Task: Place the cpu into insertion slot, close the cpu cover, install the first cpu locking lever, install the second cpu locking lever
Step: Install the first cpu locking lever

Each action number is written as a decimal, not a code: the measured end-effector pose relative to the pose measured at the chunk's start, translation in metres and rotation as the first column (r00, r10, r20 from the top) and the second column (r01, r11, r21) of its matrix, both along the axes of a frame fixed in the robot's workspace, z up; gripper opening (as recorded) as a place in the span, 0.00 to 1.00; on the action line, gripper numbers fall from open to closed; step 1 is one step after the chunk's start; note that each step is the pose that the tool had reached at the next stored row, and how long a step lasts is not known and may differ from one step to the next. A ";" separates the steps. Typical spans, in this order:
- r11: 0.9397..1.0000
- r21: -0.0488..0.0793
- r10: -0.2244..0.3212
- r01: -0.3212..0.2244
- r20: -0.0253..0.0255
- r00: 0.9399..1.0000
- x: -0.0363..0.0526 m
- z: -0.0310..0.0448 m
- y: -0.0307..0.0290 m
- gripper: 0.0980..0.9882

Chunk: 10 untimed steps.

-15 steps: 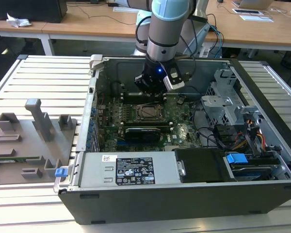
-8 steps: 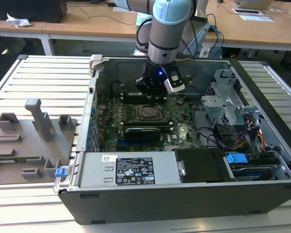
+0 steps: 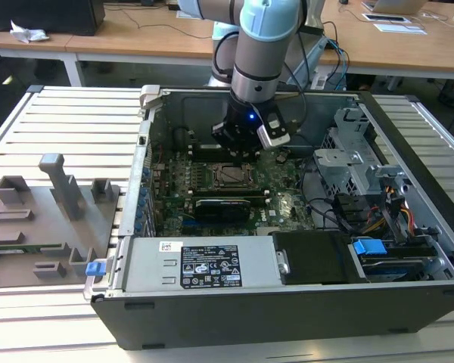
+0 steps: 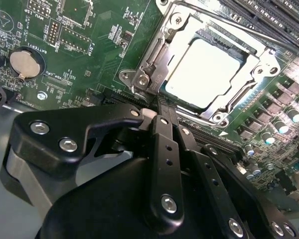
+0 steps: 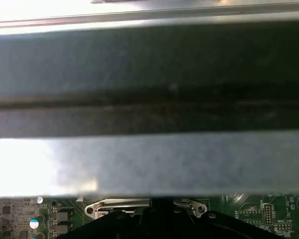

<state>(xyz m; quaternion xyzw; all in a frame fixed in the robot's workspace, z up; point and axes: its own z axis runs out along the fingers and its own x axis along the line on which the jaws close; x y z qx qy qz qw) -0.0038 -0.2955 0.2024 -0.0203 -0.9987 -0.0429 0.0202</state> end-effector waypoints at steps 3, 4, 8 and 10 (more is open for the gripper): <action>1.000 -0.005 0.000 0.000 -0.002 1.000 0.0021 -0.0009 0.0004 0.01; 1.000 -0.005 0.000 0.000 -0.002 1.000 0.0030 -0.0010 0.0007 0.01; 1.000 0.017 0.000 0.000 0.001 1.000 0.0050 -0.0018 0.0015 0.01; 0.999 0.032 0.000 0.000 -0.001 1.000 0.0049 -0.0013 0.0013 0.01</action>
